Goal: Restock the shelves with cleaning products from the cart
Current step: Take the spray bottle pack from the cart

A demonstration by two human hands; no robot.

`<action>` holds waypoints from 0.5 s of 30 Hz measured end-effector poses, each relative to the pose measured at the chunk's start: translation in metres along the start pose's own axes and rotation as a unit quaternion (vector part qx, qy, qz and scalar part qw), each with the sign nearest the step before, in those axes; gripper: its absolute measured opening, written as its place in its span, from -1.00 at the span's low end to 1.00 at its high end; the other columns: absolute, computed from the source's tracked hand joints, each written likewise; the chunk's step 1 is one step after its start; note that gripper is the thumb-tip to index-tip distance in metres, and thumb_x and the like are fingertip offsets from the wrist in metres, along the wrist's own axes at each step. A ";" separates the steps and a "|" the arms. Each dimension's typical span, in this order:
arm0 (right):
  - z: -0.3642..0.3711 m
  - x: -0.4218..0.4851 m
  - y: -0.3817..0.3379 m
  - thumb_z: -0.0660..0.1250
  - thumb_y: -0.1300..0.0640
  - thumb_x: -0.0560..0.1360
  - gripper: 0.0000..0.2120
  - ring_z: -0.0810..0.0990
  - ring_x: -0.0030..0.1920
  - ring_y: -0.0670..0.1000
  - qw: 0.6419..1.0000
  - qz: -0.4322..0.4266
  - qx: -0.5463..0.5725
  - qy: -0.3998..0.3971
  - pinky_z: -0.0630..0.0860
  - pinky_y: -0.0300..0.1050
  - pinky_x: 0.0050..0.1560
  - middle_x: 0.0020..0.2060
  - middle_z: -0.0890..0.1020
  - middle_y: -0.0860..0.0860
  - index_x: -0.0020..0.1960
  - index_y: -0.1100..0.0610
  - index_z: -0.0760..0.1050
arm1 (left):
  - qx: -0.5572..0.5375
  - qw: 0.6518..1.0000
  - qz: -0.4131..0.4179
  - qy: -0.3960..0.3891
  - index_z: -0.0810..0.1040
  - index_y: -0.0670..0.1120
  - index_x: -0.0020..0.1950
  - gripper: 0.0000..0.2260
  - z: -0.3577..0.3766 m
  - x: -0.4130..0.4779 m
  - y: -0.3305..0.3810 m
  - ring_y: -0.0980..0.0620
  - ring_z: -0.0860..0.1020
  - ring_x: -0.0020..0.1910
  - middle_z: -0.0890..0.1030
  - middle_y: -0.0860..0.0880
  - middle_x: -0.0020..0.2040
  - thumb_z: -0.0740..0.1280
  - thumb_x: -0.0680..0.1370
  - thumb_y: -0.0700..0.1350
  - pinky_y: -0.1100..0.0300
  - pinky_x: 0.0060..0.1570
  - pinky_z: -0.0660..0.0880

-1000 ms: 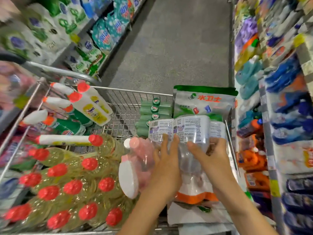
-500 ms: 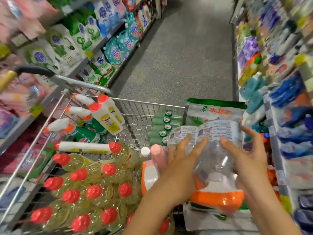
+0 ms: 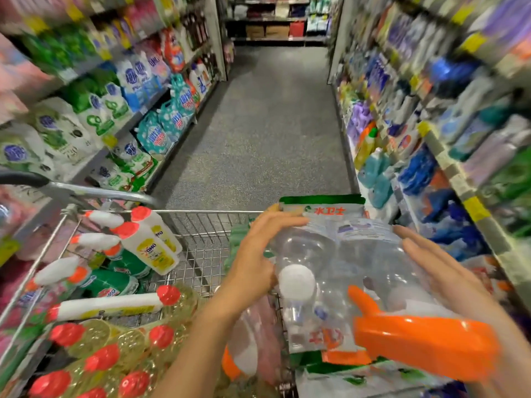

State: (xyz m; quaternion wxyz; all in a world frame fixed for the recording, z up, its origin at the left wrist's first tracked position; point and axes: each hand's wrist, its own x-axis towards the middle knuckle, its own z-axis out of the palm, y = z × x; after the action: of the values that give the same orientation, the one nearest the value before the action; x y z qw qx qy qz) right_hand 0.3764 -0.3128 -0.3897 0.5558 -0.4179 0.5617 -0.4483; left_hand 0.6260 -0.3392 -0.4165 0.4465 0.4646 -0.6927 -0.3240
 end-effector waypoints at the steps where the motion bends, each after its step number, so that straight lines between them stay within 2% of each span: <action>1: 0.001 -0.002 0.001 0.36 -0.08 0.41 -0.69 0.65 -0.16 -0.29 1.000 -0.005 0.023 -0.004 0.53 -0.37 -0.31 -0.07 0.69 -0.24 0.15 -0.16 0.61 | -0.017 1.000 0.006 0.013 0.54 0.05 0.20 -0.52 0.001 0.000 0.000 -0.01 0.39 0.39 0.52 0.06 0.26 0.55 0.32 -0.14 0.11 0.42 0.28; 3: 0.002 -0.005 0.000 0.27 0.06 0.52 -0.76 0.72 -0.19 0.01 0.997 -0.005 0.079 -0.023 0.58 -0.24 -0.38 -0.12 0.73 0.03 0.11 -0.01 0.64 | -0.074 0.996 -0.031 0.037 0.62 0.13 0.09 -0.54 0.001 0.000 0.005 -0.06 0.54 0.20 0.61 -0.05 0.12 0.60 0.23 -0.09 -0.06 0.28 0.41; 4: 0.001 -0.008 -0.002 0.28 0.01 0.48 -0.76 0.72 -0.17 0.15 0.995 0.000 0.092 -0.049 0.60 -0.15 -0.37 -0.12 0.72 0.15 0.06 0.03 0.66 | -0.109 0.991 -0.063 0.049 0.64 0.23 0.00 -0.54 0.002 0.000 0.007 -0.07 0.58 0.12 0.64 -0.07 0.06 0.63 0.16 -0.05 -0.13 0.21 0.46; 6: -0.002 -0.013 -0.014 0.46 -0.18 0.27 -0.60 0.69 -0.15 0.29 0.990 0.023 0.077 -0.118 0.60 -0.08 -0.39 -0.12 0.68 0.29 0.02 0.01 0.65 | -0.126 0.986 -0.090 0.064 0.64 0.28 -0.07 -0.61 0.002 0.000 0.009 -0.05 0.61 0.06 0.67 -0.03 -0.01 0.59 0.14 0.08 -0.08 0.15 0.51; 8: -0.007 -0.015 -0.019 0.60 -0.23 0.11 -0.44 0.67 -0.35 0.19 0.989 0.006 -0.013 -0.150 0.50 -0.19 -0.49 -0.26 0.67 0.28 0.06 -0.12 0.59 | -0.130 0.986 -0.092 0.058 0.66 0.20 -0.06 -0.66 0.001 -0.002 0.012 0.01 0.63 0.02 0.68 -0.01 -0.03 0.55 0.18 0.12 0.03 0.11 0.54; 10: -0.010 -0.012 -0.019 0.56 -0.26 0.16 -0.52 0.48 -0.56 -0.02 0.982 -0.088 -0.136 -0.099 0.36 -0.35 -0.54 -0.49 0.60 0.07 0.04 -0.20 0.59 | -0.154 0.982 -0.097 0.053 0.68 0.06 -0.05 -0.66 0.000 -0.004 0.018 0.01 0.66 -0.03 0.70 -0.03 -0.05 0.54 0.21 0.08 0.17 0.02 0.56; 11: -0.011 -0.010 -0.019 0.54 -0.28 0.16 -0.53 0.43 -0.56 -0.07 0.971 -0.143 -0.182 -0.056 0.33 -0.38 -0.52 -0.53 0.56 -0.02 0.04 -0.20 0.60 | -0.163 0.981 -0.099 0.047 0.69 0.00 -0.05 -0.66 -0.001 -0.004 0.020 0.02 0.67 -0.04 0.71 -0.03 -0.06 0.53 0.23 0.06 0.24 -0.03 0.56; 13: -0.011 -0.007 -0.018 0.53 -0.32 0.14 -0.54 0.54 -0.37 -0.05 0.952 -0.205 -0.228 -0.012 0.41 -0.38 -0.39 -0.37 0.62 -0.10 -0.01 -0.20 0.64 | -0.180 0.977 -0.111 0.033 0.69 -0.05 -0.06 -0.67 -0.004 -0.005 0.025 0.03 0.67 -0.05 0.71 -0.02 -0.08 0.51 0.24 0.04 0.32 -0.08 0.53; 15: -0.004 -0.005 -0.014 0.47 -0.40 0.19 -0.50 0.61 -0.08 -0.09 0.956 -0.218 -0.196 -0.034 0.51 -0.35 -0.17 -0.11 0.63 -0.08 0.03 -0.17 0.62 | -0.191 0.972 -0.134 0.034 0.70 0.00 -0.08 -0.69 -0.008 -0.005 0.029 0.03 0.67 -0.08 0.72 -0.02 -0.10 0.49 0.23 0.07 0.30 -0.11 0.54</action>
State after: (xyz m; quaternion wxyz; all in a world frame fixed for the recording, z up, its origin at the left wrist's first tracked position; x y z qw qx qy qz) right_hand 0.3721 -0.3117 -0.3748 0.3708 -0.6454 0.5148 -0.4253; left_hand 0.6233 -0.3246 -0.3895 0.5027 0.4701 -0.5339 -0.4912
